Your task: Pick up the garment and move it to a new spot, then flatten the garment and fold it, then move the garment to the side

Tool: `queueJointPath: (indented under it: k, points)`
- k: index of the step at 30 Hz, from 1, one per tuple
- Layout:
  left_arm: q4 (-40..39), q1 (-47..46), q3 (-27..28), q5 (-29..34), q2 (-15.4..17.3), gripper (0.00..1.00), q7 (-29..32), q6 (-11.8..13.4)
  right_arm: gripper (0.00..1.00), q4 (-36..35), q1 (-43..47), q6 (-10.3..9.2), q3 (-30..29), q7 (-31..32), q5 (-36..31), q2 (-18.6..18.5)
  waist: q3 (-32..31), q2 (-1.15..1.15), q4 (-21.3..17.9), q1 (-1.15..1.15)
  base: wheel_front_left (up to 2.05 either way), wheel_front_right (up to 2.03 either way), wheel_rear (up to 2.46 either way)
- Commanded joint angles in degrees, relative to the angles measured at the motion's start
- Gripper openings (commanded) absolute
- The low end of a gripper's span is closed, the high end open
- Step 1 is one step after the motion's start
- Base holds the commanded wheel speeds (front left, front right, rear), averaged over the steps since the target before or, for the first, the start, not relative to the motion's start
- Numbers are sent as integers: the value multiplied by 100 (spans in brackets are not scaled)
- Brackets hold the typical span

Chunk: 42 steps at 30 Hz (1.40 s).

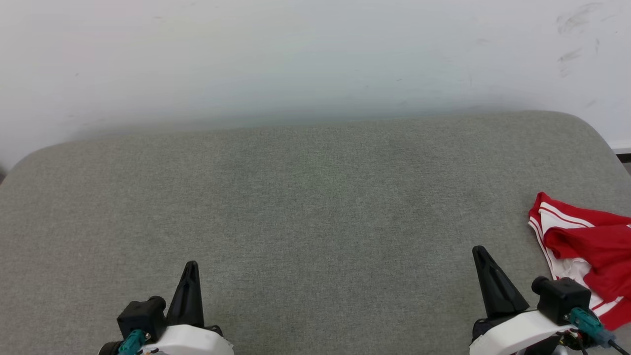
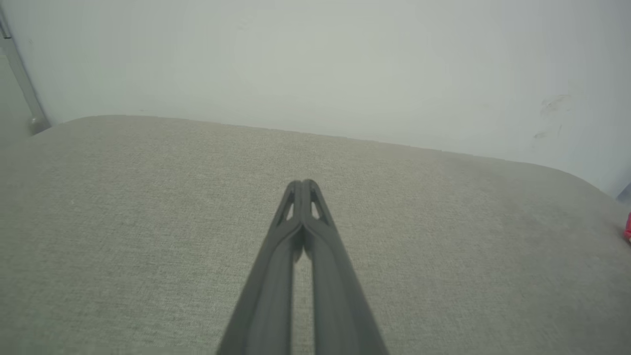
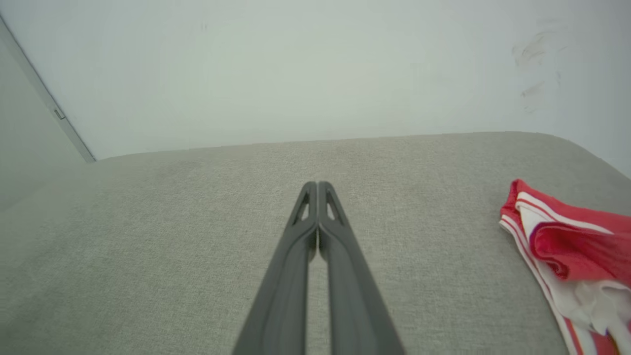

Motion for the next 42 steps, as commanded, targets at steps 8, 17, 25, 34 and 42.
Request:
queueJointPath:
  k: [8, 17, 25, 34, 42]
  points:
    - [-52, -219, 134, -1061, 2, 0, 241, -122, 0, 22, -211, -1, -106, 154, 1164, -49, 9, 0, 27, 0, 0, 0, 0]
    - [-13, -293, 242, -1935, 1, 0, 458, -224, 0, 96, -286, -1, -190, 290, 2101, -66, 18, 0, 55, 0, 0, 0, 0]
    - [26, -358, 335, -2641, 1, 0, 639, -309, 0, 155, -339, -1, -266, 408, 2856, -74, 26, 0, 80, 0, 0, 0, 0]
    - [63, -416, 418, -3288, 1, 0, 805, -382, 0, 207, -392, -2, -342, 516, 3540, -78, 33, 0, 106, 0, 0, 0, 0]
    - [95, -474, 498, -3881, 1, 0, 958, -456, 0, 255, -439, -2, -415, 623, 4163, -77, 41, 0, 131, 0, 0, 0, 0]
